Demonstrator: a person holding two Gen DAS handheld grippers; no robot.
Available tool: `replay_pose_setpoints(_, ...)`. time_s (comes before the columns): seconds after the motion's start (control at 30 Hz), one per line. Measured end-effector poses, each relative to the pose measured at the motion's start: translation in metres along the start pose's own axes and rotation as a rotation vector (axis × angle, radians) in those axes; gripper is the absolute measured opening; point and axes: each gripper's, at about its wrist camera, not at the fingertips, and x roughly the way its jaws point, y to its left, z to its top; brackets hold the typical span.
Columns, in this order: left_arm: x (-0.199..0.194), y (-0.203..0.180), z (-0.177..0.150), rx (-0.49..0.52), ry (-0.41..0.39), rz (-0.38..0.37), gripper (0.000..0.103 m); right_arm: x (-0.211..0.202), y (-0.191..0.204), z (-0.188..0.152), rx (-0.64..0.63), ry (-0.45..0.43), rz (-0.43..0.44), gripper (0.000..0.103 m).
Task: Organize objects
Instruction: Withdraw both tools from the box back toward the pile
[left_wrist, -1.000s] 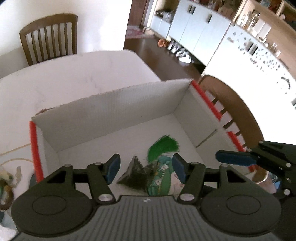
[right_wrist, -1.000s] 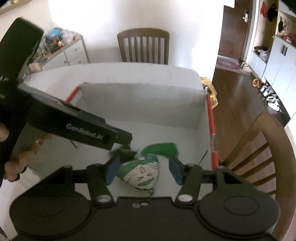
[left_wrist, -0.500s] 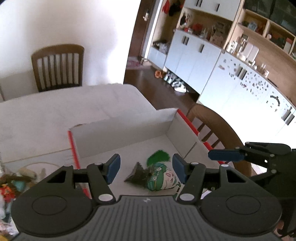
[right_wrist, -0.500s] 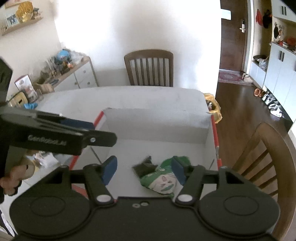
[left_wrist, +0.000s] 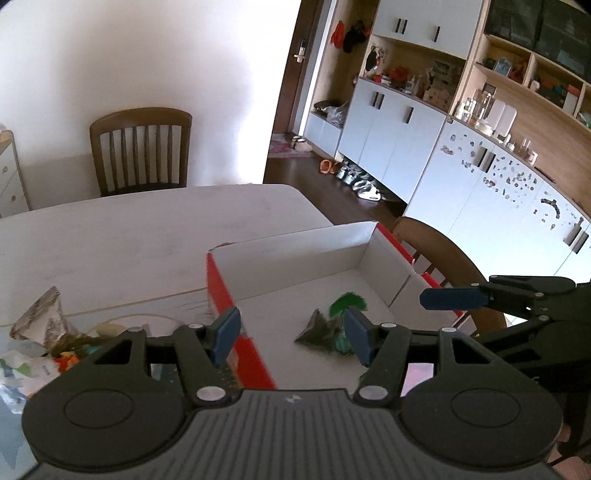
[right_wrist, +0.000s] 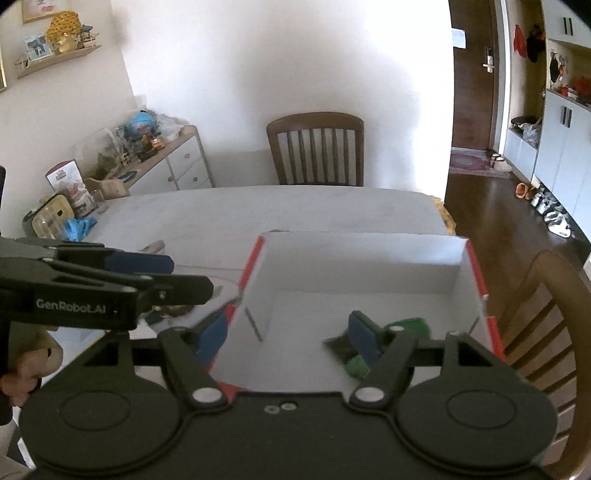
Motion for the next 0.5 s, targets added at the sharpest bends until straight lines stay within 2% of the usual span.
replay_pose_setpoints(0.27,-0.026,0.032,-0.011,0.011,-0.014,-0.007,0.061,0.005,0.037,0.0,0.004,-0.003,-0.003,0.078)
replay_pose_setpoints(0.5,-0.052,0.066,-0.022,0.013,-0.025,0.002,0.071,0.016,0.075,0.002,0.016,-0.011,0.009,0.084)
